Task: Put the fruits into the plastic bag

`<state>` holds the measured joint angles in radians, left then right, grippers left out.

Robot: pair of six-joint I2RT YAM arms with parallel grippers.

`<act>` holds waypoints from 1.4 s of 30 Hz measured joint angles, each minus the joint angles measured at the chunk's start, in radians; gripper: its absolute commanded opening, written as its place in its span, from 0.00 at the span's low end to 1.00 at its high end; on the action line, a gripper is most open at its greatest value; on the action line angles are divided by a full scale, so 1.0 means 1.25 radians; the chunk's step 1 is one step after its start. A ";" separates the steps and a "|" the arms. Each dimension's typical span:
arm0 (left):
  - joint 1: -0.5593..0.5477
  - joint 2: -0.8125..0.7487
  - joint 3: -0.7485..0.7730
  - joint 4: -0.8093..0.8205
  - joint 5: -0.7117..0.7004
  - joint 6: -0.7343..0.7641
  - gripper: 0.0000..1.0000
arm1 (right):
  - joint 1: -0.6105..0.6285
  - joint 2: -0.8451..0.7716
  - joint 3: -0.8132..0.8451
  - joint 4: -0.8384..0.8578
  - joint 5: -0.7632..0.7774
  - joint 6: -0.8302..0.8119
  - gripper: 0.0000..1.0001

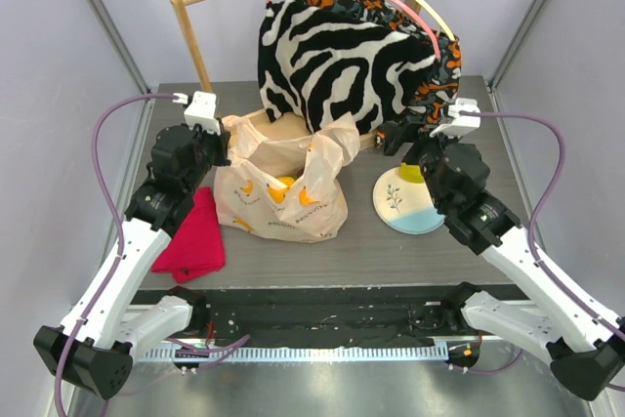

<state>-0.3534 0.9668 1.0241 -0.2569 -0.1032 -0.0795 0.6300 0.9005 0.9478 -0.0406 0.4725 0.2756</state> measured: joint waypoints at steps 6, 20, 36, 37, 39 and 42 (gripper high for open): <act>-0.001 0.000 0.000 0.002 0.002 -0.003 0.00 | -0.158 0.115 0.004 -0.231 0.032 0.009 1.00; -0.001 0.004 0.000 0.005 0.002 -0.011 0.00 | -0.218 0.439 0.065 -0.419 -0.031 -0.259 1.00; -0.004 0.007 -0.005 0.005 0.000 -0.011 0.00 | -0.250 0.627 0.077 -0.221 -0.026 -0.491 1.00; -0.004 0.008 -0.005 0.005 -0.001 -0.011 0.00 | -0.253 0.638 0.076 -0.208 -0.029 -0.502 1.00; -0.004 0.010 -0.005 0.005 -0.001 -0.010 0.00 | -0.256 0.654 0.077 -0.193 -0.038 -0.515 1.00; -0.004 0.011 -0.005 0.005 -0.001 -0.010 0.00 | -0.260 0.668 0.072 -0.167 -0.055 -0.533 1.00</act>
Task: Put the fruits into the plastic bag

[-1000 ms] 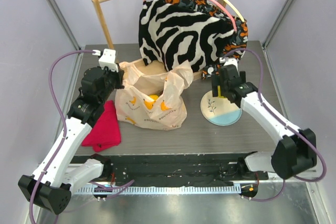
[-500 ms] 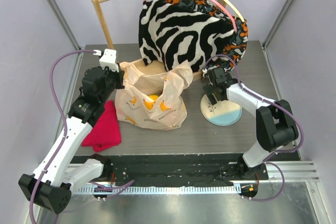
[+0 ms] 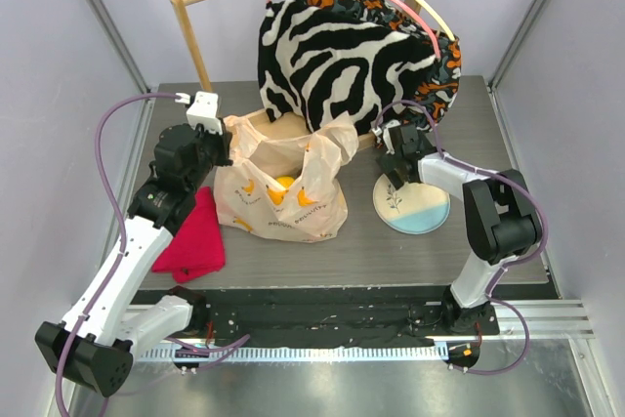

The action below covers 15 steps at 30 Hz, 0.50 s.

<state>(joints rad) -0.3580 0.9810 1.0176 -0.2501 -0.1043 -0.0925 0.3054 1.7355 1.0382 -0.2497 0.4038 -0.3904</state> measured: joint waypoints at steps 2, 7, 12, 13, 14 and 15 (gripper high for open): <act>0.000 0.000 0.000 0.000 0.000 0.000 0.00 | -0.002 0.002 0.000 0.016 -0.009 -0.005 0.98; 0.000 0.000 0.000 0.000 0.000 0.000 0.00 | -0.005 0.010 0.000 0.037 -0.026 -0.013 0.81; 0.000 0.000 0.000 0.000 0.000 0.000 0.00 | -0.005 0.011 0.002 0.030 -0.026 -0.005 0.56; 0.000 0.000 0.000 0.000 0.000 0.000 0.00 | -0.005 0.011 0.003 0.026 -0.026 -0.001 0.53; 0.000 0.000 0.000 0.000 0.000 0.000 0.00 | -0.005 0.009 0.003 0.022 -0.026 0.002 0.51; 0.000 0.000 0.000 0.000 0.000 0.000 0.00 | -0.005 0.007 0.003 0.016 -0.027 0.005 0.48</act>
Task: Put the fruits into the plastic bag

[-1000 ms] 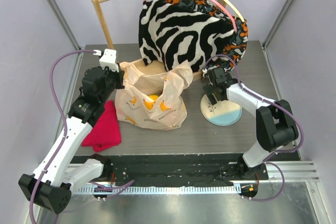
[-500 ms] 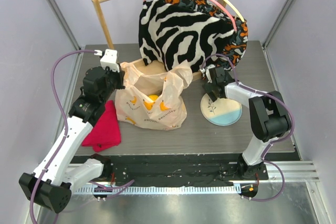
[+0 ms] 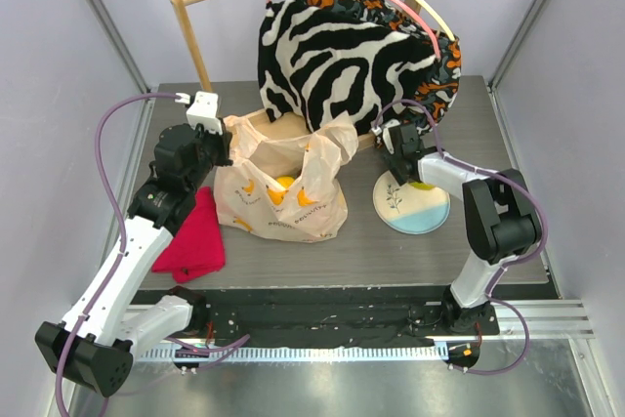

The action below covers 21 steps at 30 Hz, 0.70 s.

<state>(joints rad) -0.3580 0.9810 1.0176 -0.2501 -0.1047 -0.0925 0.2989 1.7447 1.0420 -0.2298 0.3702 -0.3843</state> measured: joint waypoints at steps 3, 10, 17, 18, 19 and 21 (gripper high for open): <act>-0.001 0.000 0.000 0.000 0.000 0.000 0.00 | 0.000 -0.012 0.000 -0.033 -0.010 0.020 0.39; -0.002 0.000 0.000 0.000 0.000 0.000 0.00 | 0.000 -0.043 0.019 -0.144 -0.063 0.110 0.31; -0.002 0.000 0.000 0.000 0.000 0.000 0.00 | 0.012 -0.061 0.023 -0.198 -0.076 0.205 0.22; -0.002 0.000 0.000 0.000 0.001 0.000 0.00 | 0.015 -0.067 0.023 -0.203 -0.079 0.217 0.22; -0.002 0.000 0.000 0.000 0.000 0.000 0.00 | 0.016 -0.078 0.022 -0.206 -0.083 0.230 0.21; -0.002 0.000 0.000 0.000 0.000 0.000 0.00 | 0.018 -0.105 0.020 -0.210 -0.093 0.248 0.19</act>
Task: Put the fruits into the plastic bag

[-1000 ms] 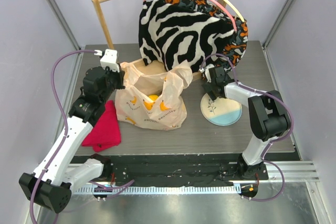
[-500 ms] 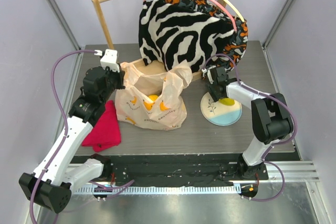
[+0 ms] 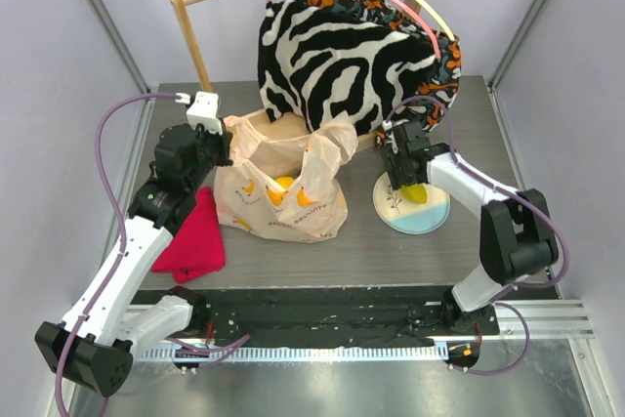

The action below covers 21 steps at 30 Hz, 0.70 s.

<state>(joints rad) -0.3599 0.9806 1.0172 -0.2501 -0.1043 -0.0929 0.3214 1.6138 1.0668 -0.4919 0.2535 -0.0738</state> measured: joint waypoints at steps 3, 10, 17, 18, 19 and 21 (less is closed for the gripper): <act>0.000 0.000 0.000 0.000 0.000 0.000 0.00 | 0.000 -0.076 -0.010 0.012 -0.032 0.027 0.18; -0.001 -0.002 0.000 0.000 0.000 0.000 0.00 | 0.000 -0.185 -0.032 0.068 -0.056 0.072 0.14; -0.004 -0.003 0.000 0.000 0.000 0.000 0.00 | 0.000 -0.185 -0.082 0.081 -0.057 0.097 0.10; -0.004 -0.003 0.000 0.000 0.000 0.000 0.00 | 0.000 -0.185 -0.082 0.081 -0.056 0.100 0.09; -0.004 -0.003 0.000 0.000 0.000 0.000 0.00 | 0.000 -0.185 -0.082 0.084 -0.055 0.103 0.09; -0.004 -0.003 0.000 0.000 0.000 0.000 0.00 | 0.000 -0.186 -0.082 0.089 -0.052 0.107 0.08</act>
<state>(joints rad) -0.3653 0.9768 1.0172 -0.2497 -0.1040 -0.0929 0.3218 1.3815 0.9646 -0.3813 0.1886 0.0593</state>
